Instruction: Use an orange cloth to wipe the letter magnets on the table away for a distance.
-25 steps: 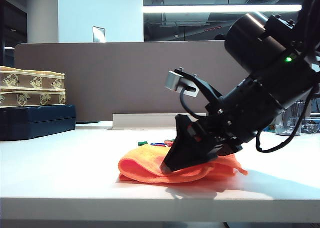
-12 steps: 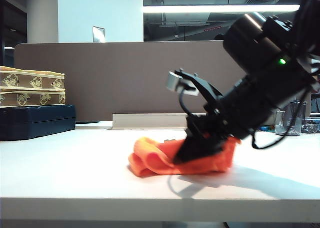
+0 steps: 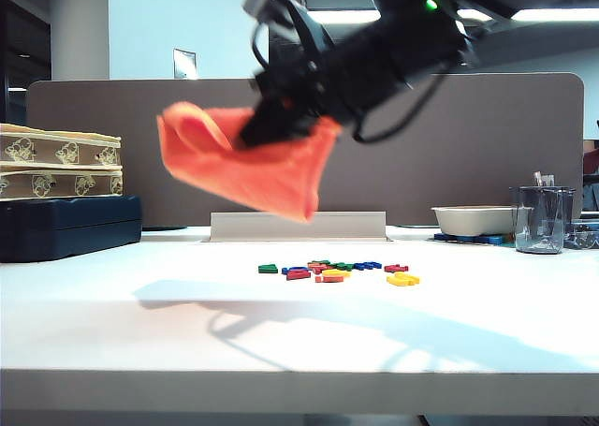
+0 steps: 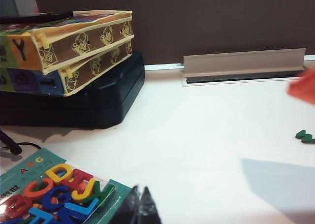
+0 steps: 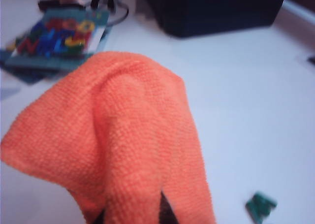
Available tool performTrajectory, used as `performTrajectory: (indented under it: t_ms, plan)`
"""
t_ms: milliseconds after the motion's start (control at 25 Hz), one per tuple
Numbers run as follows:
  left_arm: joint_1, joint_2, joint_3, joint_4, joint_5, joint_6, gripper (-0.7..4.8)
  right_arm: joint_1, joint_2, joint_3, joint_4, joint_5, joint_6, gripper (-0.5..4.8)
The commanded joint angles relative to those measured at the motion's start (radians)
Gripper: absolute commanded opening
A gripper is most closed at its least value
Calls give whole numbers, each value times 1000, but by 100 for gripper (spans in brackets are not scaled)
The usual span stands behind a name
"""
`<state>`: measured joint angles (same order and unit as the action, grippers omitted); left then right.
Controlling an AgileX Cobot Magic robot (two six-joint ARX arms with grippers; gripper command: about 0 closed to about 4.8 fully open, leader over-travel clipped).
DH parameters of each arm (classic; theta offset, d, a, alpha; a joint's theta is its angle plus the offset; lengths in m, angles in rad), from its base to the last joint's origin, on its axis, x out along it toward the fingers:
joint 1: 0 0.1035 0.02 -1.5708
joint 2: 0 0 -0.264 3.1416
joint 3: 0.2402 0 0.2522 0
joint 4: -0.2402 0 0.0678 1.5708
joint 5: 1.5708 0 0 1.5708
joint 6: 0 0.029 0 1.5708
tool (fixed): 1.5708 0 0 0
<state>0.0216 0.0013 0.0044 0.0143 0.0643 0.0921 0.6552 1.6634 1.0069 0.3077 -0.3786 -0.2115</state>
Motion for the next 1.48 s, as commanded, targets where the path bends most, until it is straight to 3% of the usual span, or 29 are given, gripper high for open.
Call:
performTrajectory:
  t_ms: [40,360,880,1280,1481]
  plan:
    - [0,0,1,9,0,-3,-5,0,72,106,-34,-1,2,81]
    - [0,0,1,9,0,-3,-5,1,250,219,-72,119,2,81]
    - [0,0,1,5,0,-3,-5,0,407,351,-129,58,62,81]
    - [0,0,1,-3,0,-3,-5,-28,479,446,-281,69,117,80]
    - [0,0,1,-6,0,-3,-5,-60,483,446,-386,140,118,81]
